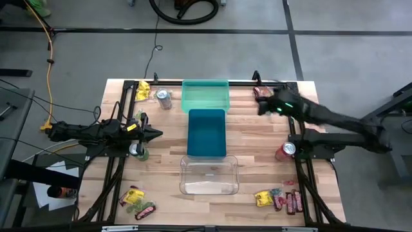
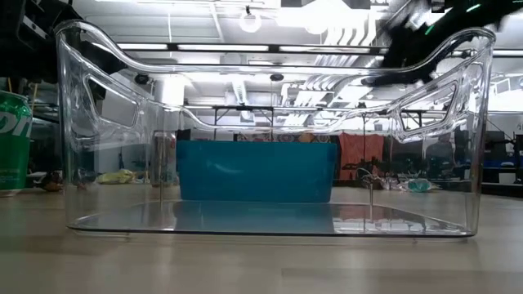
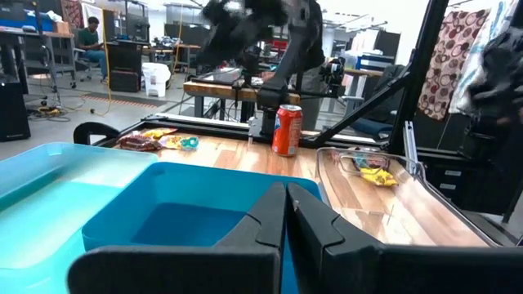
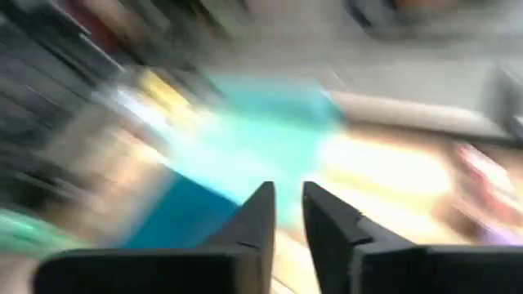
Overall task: Sort candy
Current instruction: Put the blue candy into the blue bin
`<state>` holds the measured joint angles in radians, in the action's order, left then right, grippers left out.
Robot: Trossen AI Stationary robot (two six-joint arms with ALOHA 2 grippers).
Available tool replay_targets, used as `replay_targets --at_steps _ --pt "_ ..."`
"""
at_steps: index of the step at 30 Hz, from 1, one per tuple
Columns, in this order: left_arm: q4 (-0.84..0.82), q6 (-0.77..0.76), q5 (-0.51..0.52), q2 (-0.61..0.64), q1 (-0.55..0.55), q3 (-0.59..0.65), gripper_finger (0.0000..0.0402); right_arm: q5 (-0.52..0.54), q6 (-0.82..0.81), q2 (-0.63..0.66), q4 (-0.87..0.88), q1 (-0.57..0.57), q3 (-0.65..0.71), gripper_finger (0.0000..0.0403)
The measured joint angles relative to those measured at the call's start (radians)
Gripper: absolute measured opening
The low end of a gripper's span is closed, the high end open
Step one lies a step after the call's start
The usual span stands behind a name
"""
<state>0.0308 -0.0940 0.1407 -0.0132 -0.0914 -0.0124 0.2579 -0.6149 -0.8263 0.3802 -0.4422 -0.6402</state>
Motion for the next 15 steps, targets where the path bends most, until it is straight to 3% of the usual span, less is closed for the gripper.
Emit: replay_targets --at_steps 3,6,12,15 --pt "0.0 0.0 0.0 0.0 0.0 0.0 0.0 -0.034 0.018 -0.231 0.286 -0.123 -0.107 0.0118" --pt "0.0 0.0 0.0 0.0 0.0 0.0 0.0 -0.062 0.091 -0.411 0.449 -0.2 -0.167 0.0156" --pt "0.0 0.0 0.0 0.0 0.0 0.0 0.0 -0.082 0.118 -0.596 0.509 -0.234 -0.198 0.0197" --pt "0.0 0.0 0.0 0.0 0.0 0.0 0.0 -0.029 0.119 -0.629 0.499 -0.233 -0.197 0.02"
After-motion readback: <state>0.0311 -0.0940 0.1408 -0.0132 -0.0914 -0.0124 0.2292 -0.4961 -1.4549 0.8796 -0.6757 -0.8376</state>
